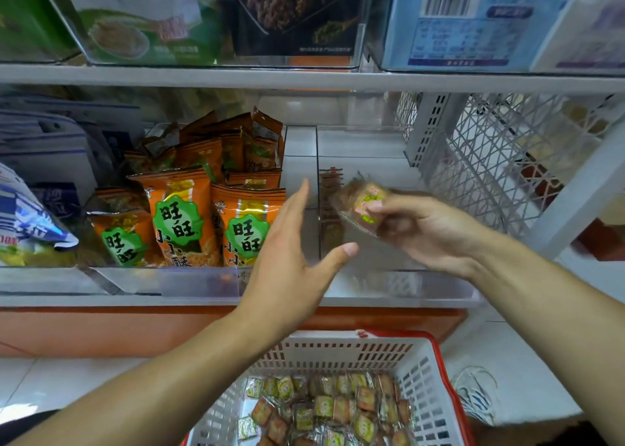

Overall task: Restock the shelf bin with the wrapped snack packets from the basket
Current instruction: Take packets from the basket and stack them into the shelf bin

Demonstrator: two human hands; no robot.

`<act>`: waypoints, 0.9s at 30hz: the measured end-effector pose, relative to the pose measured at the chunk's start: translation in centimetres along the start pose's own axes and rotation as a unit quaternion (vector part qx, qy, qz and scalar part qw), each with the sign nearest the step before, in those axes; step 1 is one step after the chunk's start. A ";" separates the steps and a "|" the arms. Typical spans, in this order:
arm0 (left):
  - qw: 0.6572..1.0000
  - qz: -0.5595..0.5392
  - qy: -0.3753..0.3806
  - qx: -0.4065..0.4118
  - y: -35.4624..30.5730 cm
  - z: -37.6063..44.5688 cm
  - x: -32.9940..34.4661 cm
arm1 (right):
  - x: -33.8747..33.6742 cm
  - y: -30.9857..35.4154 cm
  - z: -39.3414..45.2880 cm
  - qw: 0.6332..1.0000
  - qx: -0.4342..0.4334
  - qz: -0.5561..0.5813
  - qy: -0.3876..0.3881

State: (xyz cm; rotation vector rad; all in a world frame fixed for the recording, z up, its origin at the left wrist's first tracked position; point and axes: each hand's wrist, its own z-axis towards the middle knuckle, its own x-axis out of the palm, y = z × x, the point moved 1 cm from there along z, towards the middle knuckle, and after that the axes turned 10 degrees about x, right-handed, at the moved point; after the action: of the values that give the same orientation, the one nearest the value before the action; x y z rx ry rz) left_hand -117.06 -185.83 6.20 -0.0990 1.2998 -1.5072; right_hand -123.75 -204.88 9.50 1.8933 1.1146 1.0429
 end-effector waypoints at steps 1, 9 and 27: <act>1.000 0.007 0.010 -0.018 0.3 0.0 0.3 | -0.6 0.2 0.8 0.993 -0.032 -0.093 -0.069; 0.997 -0.029 0.056 -0.045 1.6 0.1 1.9 | -1.5 -2.3 5.7 0.867 -0.002 -0.472 -0.159; 0.997 -0.041 0.050 -0.031 2.1 -0.1 2.3 | 1.6 -3.0 7.2 0.727 -0.002 -0.675 -0.126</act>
State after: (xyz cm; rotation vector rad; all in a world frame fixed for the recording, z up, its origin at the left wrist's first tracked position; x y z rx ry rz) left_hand -116.69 -187.06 3.33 -0.1192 1.4387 -1.5581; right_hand -117.93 -203.38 4.31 0.6791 1.7773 -0.0780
